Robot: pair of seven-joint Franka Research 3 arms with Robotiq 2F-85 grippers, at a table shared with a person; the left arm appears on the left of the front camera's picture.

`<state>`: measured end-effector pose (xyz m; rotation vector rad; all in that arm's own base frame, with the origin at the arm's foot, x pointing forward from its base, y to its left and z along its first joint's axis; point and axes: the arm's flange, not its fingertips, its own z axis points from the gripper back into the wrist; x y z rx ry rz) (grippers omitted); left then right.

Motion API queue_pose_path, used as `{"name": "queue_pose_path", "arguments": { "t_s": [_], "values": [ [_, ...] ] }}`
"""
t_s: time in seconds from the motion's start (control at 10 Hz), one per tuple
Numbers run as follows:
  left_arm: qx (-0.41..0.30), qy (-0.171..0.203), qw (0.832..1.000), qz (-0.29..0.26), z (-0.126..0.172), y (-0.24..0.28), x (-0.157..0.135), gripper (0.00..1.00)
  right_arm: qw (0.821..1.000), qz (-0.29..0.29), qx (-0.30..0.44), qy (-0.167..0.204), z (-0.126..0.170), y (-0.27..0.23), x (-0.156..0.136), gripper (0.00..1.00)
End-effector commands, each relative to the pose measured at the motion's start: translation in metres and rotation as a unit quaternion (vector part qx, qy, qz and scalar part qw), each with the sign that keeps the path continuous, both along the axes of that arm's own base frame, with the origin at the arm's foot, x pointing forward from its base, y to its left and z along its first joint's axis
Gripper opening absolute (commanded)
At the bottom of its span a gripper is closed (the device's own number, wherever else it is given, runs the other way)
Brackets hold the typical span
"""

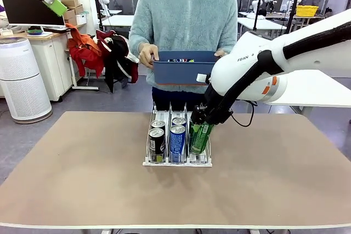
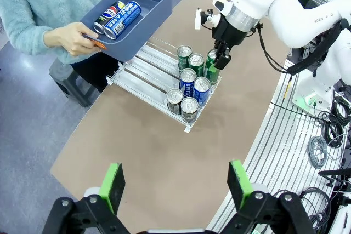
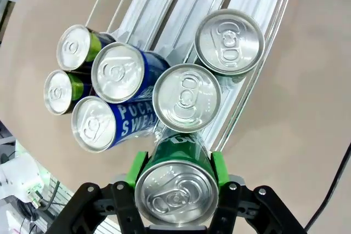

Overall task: Fill the beverage cans into the dispenser.
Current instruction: Place the picked Sprite in the line of the Automatic Can Dispenser with the same cans.

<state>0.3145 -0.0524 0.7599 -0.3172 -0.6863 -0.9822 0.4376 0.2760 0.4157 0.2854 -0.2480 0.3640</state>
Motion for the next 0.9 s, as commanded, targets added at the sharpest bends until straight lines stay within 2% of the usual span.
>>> {"name": "queue_pose_path", "arguments": {
  "t_s": [0.0, 0.5, 0.8],
  "values": [
    [0.005, 0.001, 1.0, 0.001, -0.001, 0.001, 0.0, 1.0, 0.999, -0.02, -0.011, -0.027, 0.002, 0.008, 0.018, 0.58],
    [0.005, 0.001, 1.0, 0.001, -0.001, 0.001, 0.0, 1.0, 0.999, 0.001, -0.035, -0.005, -0.02, 0.016, 0.013, 0.58],
    [0.005, 0.001, 1.0, 0.001, -0.001, 0.001, 0.0, 1.0, 0.999, 0.01, -0.049, -0.01, -0.029, 0.021, 0.007, 0.58]
  ]
}}
